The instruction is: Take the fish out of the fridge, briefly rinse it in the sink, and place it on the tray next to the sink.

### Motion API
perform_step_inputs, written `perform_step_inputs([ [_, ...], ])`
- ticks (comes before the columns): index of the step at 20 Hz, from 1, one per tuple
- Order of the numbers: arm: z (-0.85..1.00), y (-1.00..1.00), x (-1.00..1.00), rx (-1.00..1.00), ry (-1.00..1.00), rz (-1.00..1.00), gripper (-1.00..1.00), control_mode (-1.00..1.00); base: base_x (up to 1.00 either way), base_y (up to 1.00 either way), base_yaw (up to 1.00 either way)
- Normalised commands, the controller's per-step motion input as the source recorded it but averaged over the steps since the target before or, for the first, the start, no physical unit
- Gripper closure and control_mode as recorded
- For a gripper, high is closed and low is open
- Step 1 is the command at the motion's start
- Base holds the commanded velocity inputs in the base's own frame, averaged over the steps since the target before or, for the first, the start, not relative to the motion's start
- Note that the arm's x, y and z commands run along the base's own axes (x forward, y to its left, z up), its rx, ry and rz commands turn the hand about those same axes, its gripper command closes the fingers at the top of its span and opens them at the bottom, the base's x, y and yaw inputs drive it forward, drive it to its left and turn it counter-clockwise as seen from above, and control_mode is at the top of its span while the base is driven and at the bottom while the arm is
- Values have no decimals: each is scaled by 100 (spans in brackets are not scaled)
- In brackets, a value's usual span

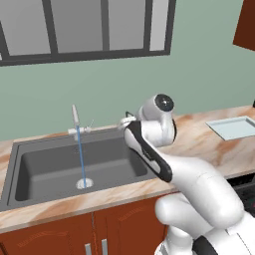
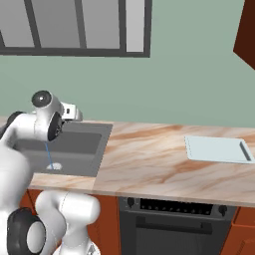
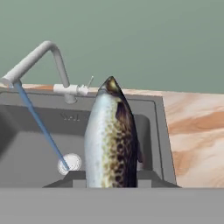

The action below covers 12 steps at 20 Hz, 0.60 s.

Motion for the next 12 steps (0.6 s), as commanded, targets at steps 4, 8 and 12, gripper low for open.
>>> perform_step_inputs([
  [4,89,-49,-100,-3,3,-23,100,-100,0,0,0],
  [8,6,-25,-100,-14,-21,-16,100,-100,0,0,0],
  [12,0,-8,-62,-9,-55,-6,100,-100,0,0,0],
])
